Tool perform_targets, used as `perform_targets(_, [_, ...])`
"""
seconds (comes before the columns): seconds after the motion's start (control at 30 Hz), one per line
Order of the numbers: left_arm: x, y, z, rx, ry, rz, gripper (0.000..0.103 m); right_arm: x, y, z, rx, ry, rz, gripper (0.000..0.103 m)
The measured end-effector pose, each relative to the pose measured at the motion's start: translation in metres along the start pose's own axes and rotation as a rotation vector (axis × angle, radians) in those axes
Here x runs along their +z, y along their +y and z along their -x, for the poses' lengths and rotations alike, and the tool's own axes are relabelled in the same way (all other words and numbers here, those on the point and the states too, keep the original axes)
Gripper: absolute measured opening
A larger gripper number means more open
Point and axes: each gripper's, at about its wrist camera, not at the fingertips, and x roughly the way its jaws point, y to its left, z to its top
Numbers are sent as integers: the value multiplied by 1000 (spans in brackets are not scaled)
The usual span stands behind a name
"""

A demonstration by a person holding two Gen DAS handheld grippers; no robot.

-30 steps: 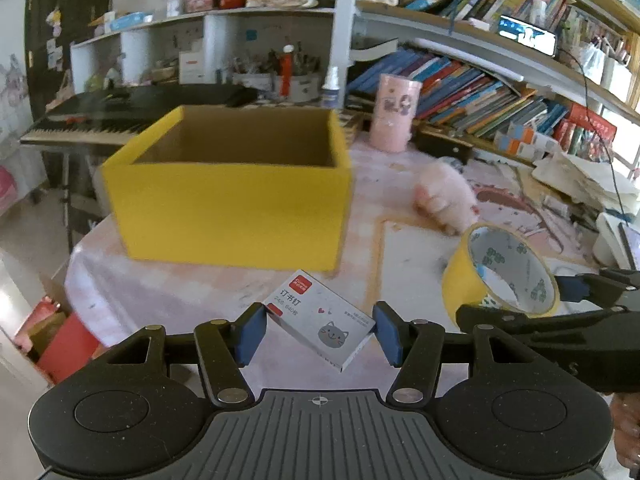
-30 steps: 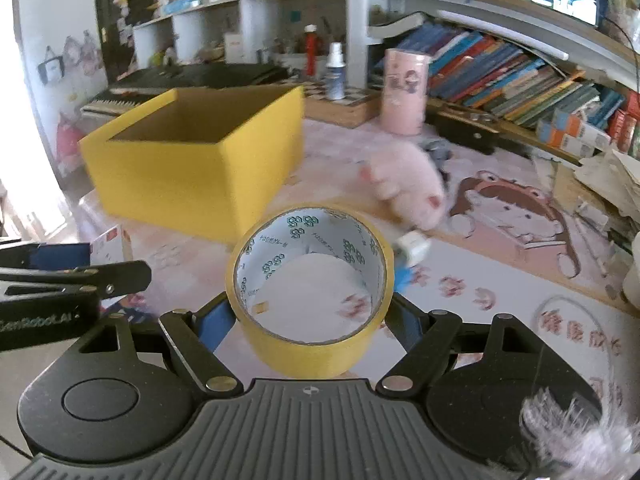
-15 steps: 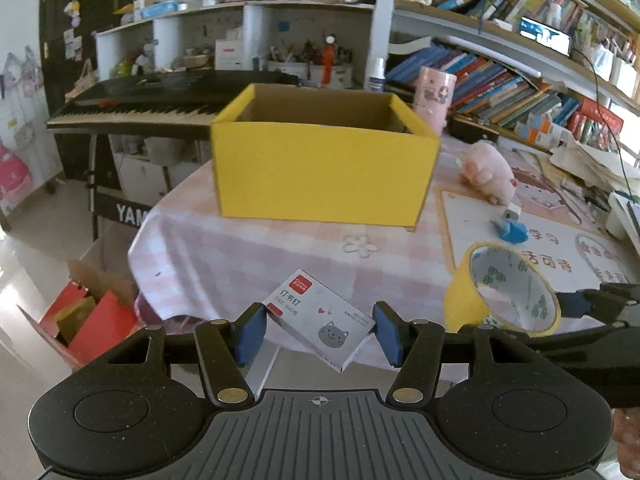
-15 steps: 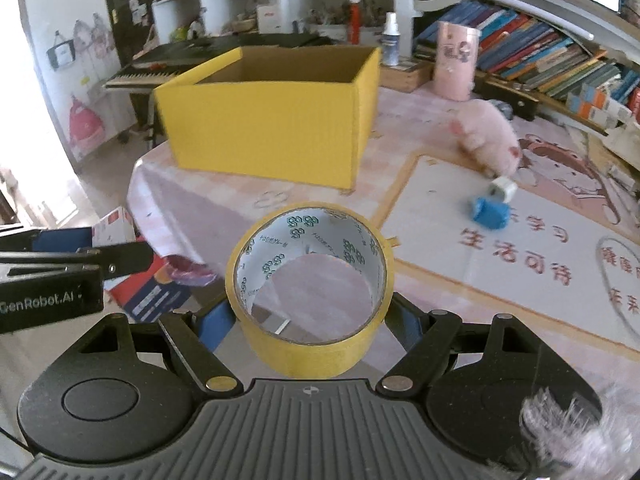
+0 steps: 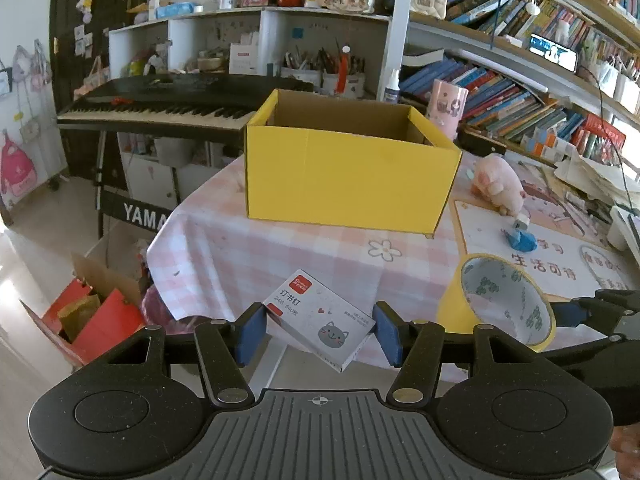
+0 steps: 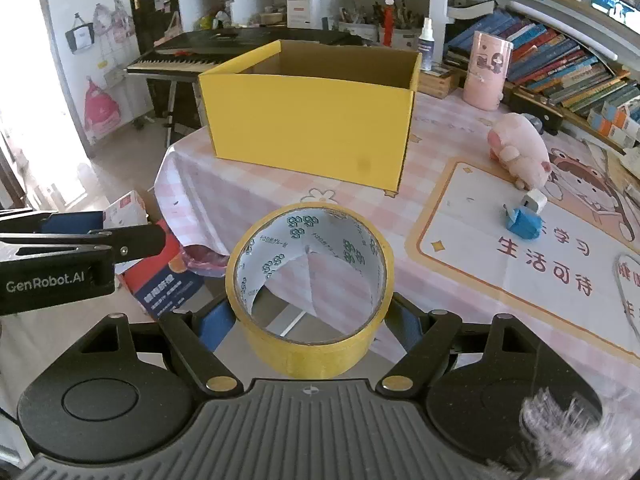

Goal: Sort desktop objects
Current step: 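Lift and carry the cat box and tape roll toward the yellow box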

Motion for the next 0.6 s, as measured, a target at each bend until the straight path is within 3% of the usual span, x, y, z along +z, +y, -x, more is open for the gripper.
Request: perform_targets(0.6, [10,7,8,-6,-57,-24,58,11,12,7,-6,-47,11,79])
